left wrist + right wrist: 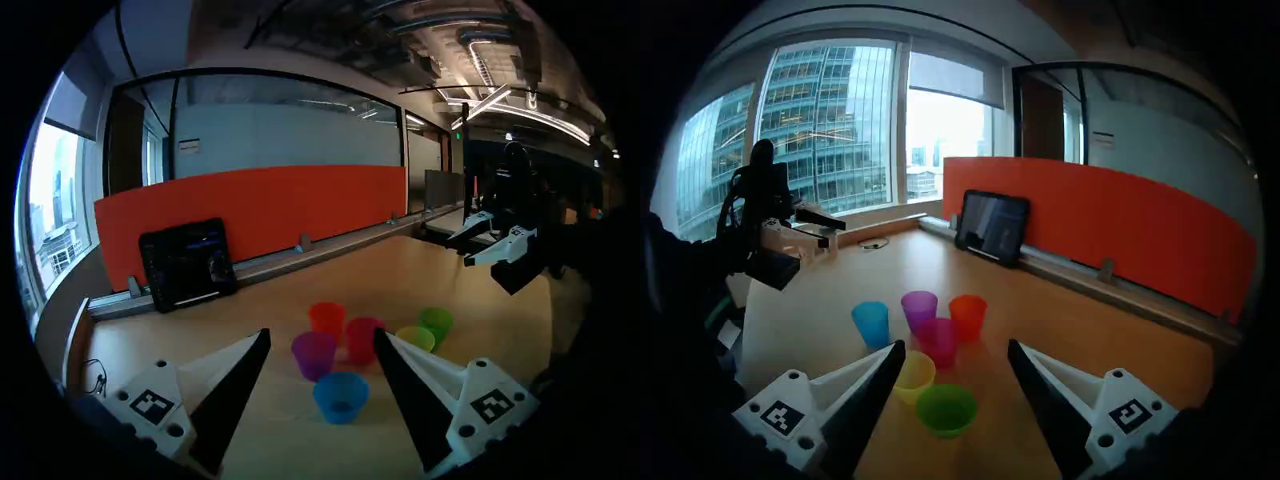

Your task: Pour water

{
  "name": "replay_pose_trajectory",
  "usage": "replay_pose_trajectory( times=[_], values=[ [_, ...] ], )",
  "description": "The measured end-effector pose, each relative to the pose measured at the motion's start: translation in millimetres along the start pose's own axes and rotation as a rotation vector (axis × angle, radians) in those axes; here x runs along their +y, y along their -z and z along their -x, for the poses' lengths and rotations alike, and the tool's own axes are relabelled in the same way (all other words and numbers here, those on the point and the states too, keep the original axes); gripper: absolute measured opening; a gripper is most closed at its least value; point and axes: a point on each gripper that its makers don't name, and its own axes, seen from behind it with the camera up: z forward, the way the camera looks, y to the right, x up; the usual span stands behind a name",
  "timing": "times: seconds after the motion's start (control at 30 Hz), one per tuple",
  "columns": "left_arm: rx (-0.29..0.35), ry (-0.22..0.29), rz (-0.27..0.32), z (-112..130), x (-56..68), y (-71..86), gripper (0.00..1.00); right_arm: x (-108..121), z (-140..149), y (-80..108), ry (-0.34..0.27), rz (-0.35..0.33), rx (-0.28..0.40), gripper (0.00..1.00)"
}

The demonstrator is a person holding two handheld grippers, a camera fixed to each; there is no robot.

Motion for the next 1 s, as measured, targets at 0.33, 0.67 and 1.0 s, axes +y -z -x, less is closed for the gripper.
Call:
replay_pose_trajectory(
  times=[0.33,0.67,1.0],
  values=[
    [-0.081,0.010,0.046,46,11.4,-15.0,0.95,-2,43,-9.0,-0.012,-0.012,-0.078,0.99],
    [-0.169,0.011,0.080,90,23.6,-21.3,0.95,-5,84,-9.4,-0.010,-0.018,-0.154,0.99],
    [-0.252,0.004,0.097,125,28.2,-26.4,0.95,-6,116,-12.4,0.009,-0.028,-0.214,0.99]
  ],
)
